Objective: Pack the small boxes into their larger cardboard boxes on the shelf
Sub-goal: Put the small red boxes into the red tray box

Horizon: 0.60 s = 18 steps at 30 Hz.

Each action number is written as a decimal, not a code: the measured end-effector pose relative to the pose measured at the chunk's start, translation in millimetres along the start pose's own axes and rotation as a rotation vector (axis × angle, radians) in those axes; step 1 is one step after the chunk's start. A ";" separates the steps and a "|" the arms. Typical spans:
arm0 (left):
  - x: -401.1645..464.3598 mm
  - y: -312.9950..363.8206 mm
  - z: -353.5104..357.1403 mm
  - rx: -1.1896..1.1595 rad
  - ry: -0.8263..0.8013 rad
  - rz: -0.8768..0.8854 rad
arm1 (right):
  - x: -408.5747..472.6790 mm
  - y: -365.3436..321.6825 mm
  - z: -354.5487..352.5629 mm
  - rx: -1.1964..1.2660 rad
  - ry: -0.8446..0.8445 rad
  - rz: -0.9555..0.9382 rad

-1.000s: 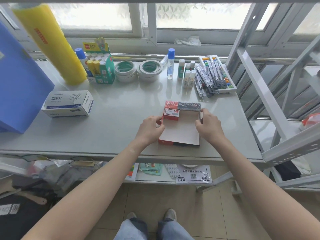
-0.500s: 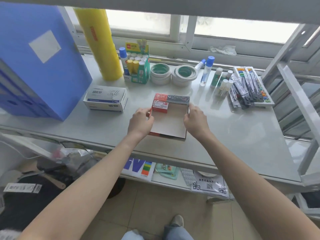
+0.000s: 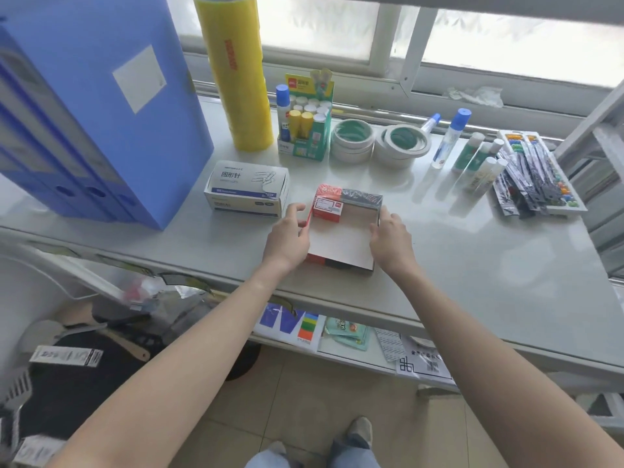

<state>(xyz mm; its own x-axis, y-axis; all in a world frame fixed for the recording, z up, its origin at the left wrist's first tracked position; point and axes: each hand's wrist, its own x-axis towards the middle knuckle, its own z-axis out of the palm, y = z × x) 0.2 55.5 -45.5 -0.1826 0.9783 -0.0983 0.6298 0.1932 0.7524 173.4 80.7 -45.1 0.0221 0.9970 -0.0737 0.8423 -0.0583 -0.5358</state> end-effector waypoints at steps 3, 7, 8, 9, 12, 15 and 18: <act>-0.9 -5.7 -3.0 -0.009 -0.024 0.003 | 0.7 -1.2 3.1 -0.001 0.005 0.004; -2.3 -9.3 -7.3 0.076 0.049 0.091 | -1.7 -6.3 4.0 0.003 0.020 0.045; -1.6 -9.4 -10.0 0.154 0.136 0.154 | -2.4 -8.4 4.3 0.001 0.024 0.055; 0.0 -9.4 -14.1 0.235 0.220 0.212 | -2.9 -10.8 4.9 -0.003 0.030 0.059; 9.5 -10.9 -28.9 0.453 0.216 0.256 | -4.8 -18.1 7.2 -0.040 0.011 0.061; 18.3 -20.8 -34.9 0.588 0.011 0.167 | -7.9 -23.2 8.8 -0.052 -0.021 0.065; 18.5 -27.6 -36.1 0.615 -0.085 0.132 | -10.2 -26.2 8.9 -0.056 -0.041 0.066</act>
<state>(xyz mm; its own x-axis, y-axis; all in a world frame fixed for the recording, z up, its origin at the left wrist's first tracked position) -47.8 65.6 -44.6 -0.0292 0.9945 -0.1003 0.9662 0.0538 0.2521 146.3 71.6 -37.8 0.0574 0.9881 -0.1425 0.8688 -0.1198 -0.4805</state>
